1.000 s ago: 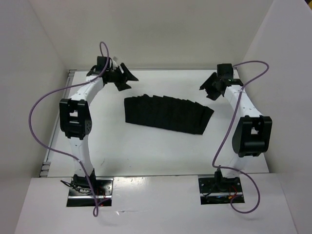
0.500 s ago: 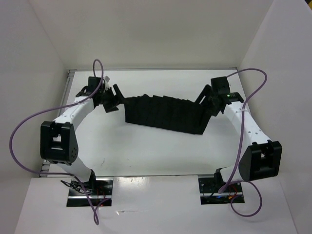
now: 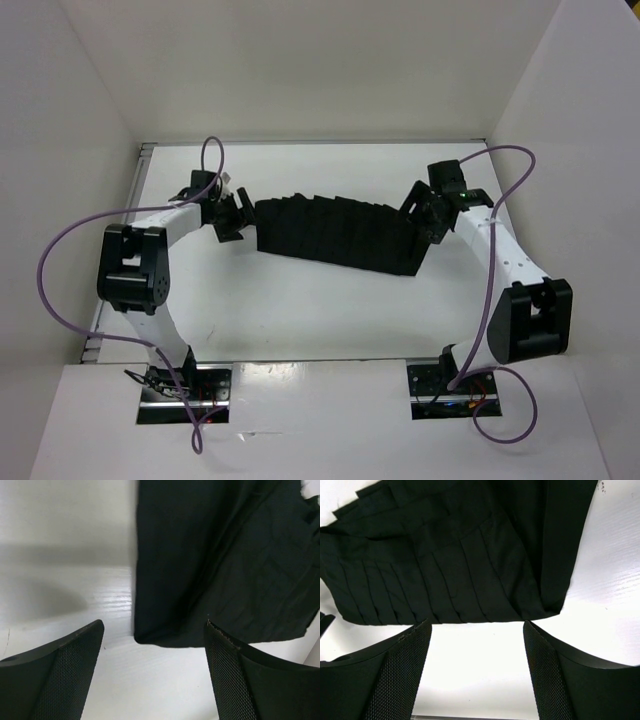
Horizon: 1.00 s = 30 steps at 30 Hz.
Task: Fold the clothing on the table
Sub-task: Fold the skirt
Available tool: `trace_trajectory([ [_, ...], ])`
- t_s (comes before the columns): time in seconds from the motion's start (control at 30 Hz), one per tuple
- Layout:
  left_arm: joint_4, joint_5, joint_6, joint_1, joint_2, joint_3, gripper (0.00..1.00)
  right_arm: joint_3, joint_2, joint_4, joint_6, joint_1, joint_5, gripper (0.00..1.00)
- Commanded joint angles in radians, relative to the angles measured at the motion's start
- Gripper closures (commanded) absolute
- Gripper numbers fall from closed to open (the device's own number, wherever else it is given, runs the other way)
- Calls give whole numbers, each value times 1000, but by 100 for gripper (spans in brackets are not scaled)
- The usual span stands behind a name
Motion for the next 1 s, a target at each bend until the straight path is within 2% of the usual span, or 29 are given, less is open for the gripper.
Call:
trace_trajectory([
  [0.0,51,31,8,6,67,13,13,17,26,29,-19,7,-8,21],
  [0.17,74,30,-2,-3,90,-5,13,28,27,29,-28,7,-8,21],
  [0.37,108,141,-2,-34,136,-16,13,28,27,29,-28,7,-18,21],
  [0.5,133,201,-14,-71,168,-39,18,19,36,48,-19,7,-27,21],
  [0.53,133,201,-15,-71,168,-39,26,19,45,49,-19,16,-27,21],
  [0.63,133,233,-15,-94,208,-39,40,28,45,49,-19,25,-36,21],
  [0.8,177,291,-34,-114,263,-39,100,68,94,78,-19,78,-47,21],
  [0.9,177,304,-56,-114,239,-28,100,106,160,99,-33,102,-73,26],
  [0.97,177,291,-56,-114,141,-28,100,140,232,99,-45,139,-103,31],
])
